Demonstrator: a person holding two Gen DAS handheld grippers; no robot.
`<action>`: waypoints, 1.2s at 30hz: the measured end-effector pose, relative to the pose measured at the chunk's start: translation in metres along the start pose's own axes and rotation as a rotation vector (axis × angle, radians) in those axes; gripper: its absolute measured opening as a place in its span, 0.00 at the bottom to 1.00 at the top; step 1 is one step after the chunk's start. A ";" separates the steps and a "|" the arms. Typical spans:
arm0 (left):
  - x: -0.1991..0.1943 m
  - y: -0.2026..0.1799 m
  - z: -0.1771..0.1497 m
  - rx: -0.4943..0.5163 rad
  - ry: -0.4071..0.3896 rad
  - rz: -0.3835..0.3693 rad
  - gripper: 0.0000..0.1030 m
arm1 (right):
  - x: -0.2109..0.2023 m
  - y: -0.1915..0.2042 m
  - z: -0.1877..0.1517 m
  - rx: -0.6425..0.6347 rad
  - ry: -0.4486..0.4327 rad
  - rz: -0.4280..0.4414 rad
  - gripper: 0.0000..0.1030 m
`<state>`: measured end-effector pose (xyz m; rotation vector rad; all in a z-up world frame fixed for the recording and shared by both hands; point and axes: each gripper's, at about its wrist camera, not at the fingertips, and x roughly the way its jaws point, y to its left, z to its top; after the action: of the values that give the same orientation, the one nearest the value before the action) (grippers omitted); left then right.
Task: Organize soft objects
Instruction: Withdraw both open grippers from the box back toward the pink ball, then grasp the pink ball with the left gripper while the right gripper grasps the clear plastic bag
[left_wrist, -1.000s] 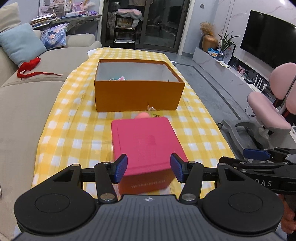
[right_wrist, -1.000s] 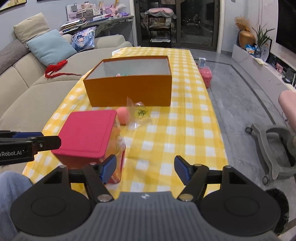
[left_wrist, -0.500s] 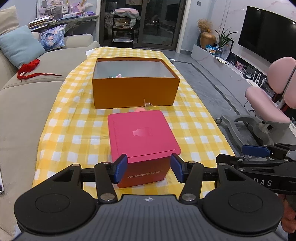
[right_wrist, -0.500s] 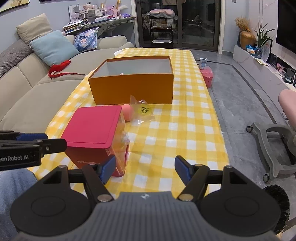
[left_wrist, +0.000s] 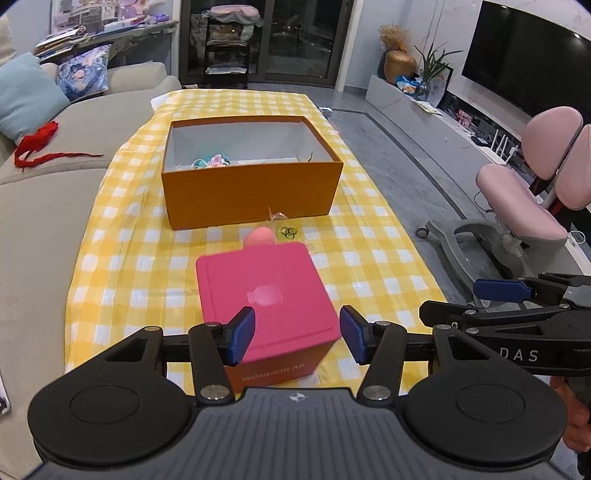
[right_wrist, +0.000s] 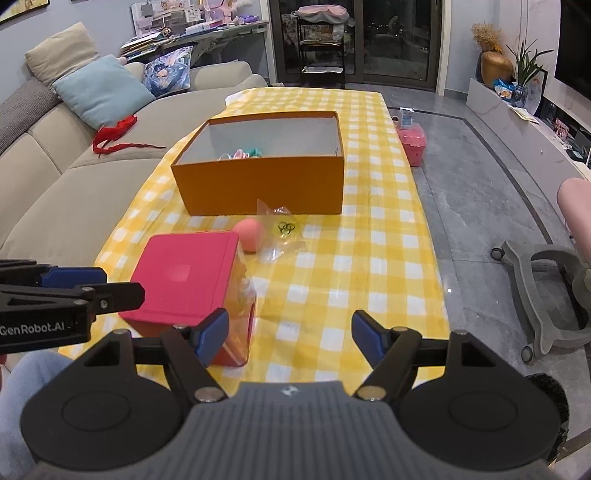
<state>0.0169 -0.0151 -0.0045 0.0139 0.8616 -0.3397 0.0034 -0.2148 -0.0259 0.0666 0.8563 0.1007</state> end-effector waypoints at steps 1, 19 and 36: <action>0.001 0.000 0.005 0.003 0.005 0.002 0.61 | 0.001 -0.001 0.005 -0.006 0.000 -0.004 0.71; 0.061 0.031 0.100 0.068 0.153 -0.076 0.61 | 0.072 -0.002 0.085 -0.071 0.124 0.013 0.71; 0.201 0.069 0.126 0.162 0.368 -0.155 0.55 | 0.205 -0.013 0.116 -0.029 0.314 0.112 0.58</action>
<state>0.2520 -0.0265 -0.0808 0.1647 1.2004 -0.5633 0.2256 -0.2064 -0.1052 0.0722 1.1645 0.2330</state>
